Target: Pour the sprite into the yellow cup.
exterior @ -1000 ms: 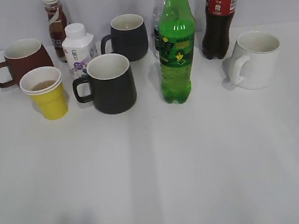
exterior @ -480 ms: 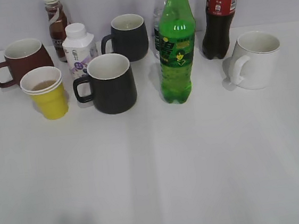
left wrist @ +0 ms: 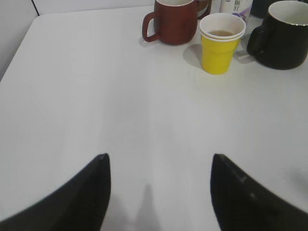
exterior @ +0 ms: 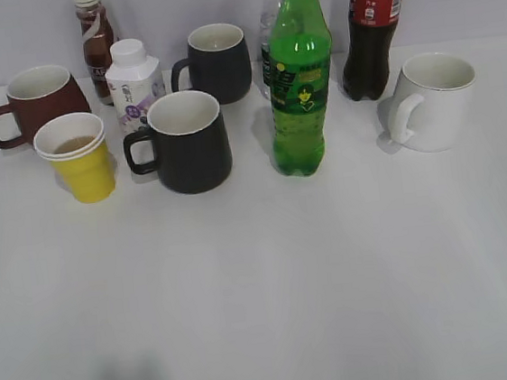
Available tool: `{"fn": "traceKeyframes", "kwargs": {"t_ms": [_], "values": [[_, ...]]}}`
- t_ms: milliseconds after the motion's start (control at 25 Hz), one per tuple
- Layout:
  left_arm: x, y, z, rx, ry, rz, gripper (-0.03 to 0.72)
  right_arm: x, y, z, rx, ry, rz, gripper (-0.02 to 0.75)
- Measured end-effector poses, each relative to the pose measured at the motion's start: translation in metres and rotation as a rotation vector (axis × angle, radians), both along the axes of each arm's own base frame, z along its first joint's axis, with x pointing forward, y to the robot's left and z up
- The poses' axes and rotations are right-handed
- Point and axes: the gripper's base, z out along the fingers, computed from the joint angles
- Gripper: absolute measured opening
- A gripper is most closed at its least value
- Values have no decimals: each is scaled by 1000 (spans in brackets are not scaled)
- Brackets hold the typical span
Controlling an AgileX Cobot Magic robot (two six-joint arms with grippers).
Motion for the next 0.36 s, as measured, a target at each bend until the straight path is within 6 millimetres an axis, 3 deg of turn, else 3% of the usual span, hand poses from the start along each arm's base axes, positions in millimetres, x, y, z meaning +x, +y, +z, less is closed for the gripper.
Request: {"fn": "traceKeyframes", "kwargs": {"t_ms": [360], "values": [[0,0,0,0,0,0,498,0,0,0,-2,0,1,571]]}}
